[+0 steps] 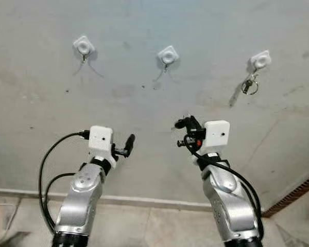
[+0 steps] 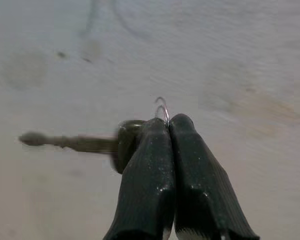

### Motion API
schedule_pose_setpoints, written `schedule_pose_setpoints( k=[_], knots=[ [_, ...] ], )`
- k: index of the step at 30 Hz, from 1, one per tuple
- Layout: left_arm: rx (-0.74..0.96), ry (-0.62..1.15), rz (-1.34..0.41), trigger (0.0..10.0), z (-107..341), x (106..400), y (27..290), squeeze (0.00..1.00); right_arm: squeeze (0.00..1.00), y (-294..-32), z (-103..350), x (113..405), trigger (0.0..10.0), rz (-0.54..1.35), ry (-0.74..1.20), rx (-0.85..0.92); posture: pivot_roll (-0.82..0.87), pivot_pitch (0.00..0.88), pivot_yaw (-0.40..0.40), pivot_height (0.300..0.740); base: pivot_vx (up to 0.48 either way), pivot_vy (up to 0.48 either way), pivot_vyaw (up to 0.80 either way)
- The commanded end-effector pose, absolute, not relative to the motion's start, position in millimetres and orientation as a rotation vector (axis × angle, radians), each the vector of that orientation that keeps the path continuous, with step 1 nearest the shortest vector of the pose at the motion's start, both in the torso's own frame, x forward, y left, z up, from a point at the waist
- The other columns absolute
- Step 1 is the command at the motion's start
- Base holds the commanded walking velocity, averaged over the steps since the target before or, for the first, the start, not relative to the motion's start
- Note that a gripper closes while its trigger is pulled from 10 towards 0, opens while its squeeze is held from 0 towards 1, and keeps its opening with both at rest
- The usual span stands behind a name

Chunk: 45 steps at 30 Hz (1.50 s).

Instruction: Hang keys on a hook

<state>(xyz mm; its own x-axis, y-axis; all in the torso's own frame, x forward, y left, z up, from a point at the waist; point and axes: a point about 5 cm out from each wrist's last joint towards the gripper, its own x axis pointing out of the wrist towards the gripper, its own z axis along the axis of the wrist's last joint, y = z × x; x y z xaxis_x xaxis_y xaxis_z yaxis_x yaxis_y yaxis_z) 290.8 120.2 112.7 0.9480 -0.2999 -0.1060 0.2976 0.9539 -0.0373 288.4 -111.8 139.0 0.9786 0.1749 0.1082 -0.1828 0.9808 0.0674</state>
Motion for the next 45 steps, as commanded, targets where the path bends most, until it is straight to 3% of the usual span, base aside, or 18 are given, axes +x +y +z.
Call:
schedule_pose_setpoints(
  k=[1,23,34,45],
  knots=[
    [-0.003,0.094,-0.281,10.0,118.0,291.3,128.5,0.0,0.0,-104.4,145.2,287.9,10.0,0.204,-0.128,0.092,0.16,0.0,-0.045,0.74,0.0,0.0,0.0],
    [0.005,0.041,-0.29,10.0,131.3,283.0,133.6,0.0,0.0,-95.3,148.1,283.1,10.0,0.252,-0.143,0.12,0.18,0.0,-0.058,0.74,0.0,0.0,0.0],
    [0.066,0.12,-0.25,10.0,114.6,246.5,170.4,0.0,0.0,-124.4,143.6,248.8,10.0,0.269,-0.1,0.034,0.17,0.014,-0.078,0.74,0.0,0.0,0.0],
    [0.08,0.132,-0.251,10.0,118.8,230.1,179.7,0.0,0.0,-135.9,141.7,221.1,10.0,0.275,-0.035,0.013,0.19,0.026,-0.087,0.74,0.0,0.0,0.0]
  ],
)
